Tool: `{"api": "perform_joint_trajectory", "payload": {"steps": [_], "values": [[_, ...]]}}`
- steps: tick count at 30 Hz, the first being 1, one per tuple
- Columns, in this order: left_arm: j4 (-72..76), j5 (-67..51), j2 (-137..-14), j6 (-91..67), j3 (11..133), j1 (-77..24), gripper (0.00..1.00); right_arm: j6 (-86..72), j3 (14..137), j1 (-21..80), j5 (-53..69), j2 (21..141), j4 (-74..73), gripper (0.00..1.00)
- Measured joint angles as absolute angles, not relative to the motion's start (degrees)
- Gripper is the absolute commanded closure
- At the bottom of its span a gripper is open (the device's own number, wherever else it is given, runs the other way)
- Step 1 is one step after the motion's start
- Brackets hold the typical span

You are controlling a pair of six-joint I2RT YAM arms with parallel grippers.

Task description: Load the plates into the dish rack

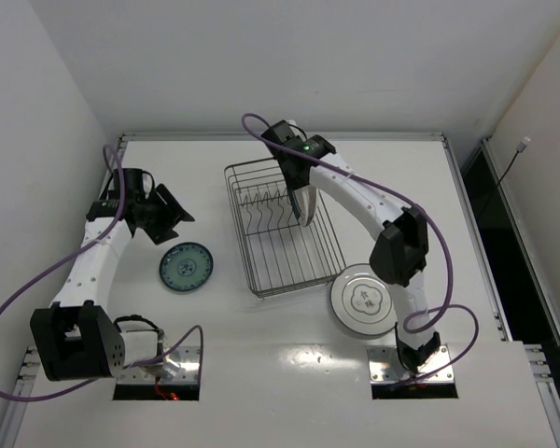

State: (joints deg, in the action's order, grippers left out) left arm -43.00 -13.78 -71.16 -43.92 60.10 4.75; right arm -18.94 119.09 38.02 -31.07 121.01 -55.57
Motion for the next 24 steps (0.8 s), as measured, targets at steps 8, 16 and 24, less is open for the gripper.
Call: {"api": "perform_joint_trajectory", "payload": {"steps": [8,16,24], "values": [[-43.0,-14.6,-71.3,-43.7,59.7,5.5,0.45,-19.5,119.4,37.7,-28.6,125.0,-54.7,0.77],[-43.2,-15.6,-72.0,-43.1,59.5,6.2,0.45,-20.9,124.1,35.8,-26.9,125.3,-57.4,0.51],[-42.9,-16.8,-73.1,-42.5,59.3,6.2,0.45,-21.3,125.5,35.5,-25.6,118.7,-62.0,0.38]]}}
